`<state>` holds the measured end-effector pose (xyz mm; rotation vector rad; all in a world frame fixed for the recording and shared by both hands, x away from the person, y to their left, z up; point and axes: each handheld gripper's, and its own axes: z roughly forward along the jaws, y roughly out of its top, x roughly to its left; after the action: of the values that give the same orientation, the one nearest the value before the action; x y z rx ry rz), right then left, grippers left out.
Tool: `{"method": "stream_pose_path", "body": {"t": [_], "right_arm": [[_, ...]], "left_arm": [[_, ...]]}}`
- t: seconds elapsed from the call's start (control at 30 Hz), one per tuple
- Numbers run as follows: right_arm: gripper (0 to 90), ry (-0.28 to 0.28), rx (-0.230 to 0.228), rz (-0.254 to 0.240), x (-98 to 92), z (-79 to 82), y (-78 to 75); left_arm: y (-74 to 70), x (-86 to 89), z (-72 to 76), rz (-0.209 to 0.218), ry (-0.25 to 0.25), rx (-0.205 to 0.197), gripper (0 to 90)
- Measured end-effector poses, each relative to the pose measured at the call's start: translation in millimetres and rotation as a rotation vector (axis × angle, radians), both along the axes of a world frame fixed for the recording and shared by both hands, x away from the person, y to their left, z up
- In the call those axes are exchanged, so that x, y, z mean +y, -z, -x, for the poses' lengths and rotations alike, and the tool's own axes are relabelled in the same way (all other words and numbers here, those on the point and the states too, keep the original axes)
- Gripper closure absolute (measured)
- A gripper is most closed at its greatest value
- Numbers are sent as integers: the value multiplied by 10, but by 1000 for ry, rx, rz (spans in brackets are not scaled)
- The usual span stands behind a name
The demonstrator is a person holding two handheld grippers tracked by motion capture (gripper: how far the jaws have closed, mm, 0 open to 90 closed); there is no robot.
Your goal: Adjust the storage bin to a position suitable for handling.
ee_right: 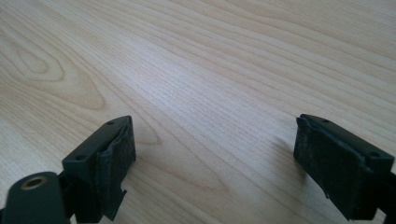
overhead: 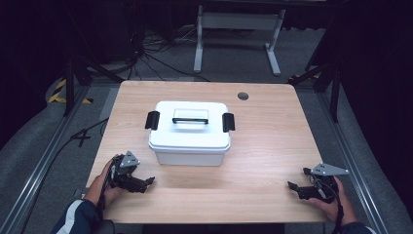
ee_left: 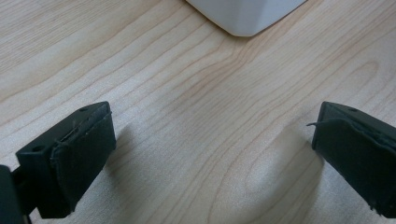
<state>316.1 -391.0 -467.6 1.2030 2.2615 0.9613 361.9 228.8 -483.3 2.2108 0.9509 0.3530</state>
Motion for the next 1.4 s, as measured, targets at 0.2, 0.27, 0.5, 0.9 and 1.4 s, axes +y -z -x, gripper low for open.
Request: {"method": "stream_pose_path", "body": {"t": [0.2, 0.27, 0.5, 0.9, 1.4], "right_arm": [[140, -13, 20, 14, 2, -25, -22], [141, -18, 26, 24, 3, -34, -29], [157, -62, 56, 49, 33, -98, -66], [273, -121, 27, 67, 75, -120, -226], [325, -319, -6, 151, 493, -426, -785]], "left_arm": [[-2, 19, -11, -2, 22, 2, 1], [-1, 21, -17, -2, 29, 2, 1], [-3, 28, -46, -7, 58, -5, 1], [-7, 21, -65, -11, 70, -4, 1], [-2, 19, -57, -2, 62, 2, 1]]}}
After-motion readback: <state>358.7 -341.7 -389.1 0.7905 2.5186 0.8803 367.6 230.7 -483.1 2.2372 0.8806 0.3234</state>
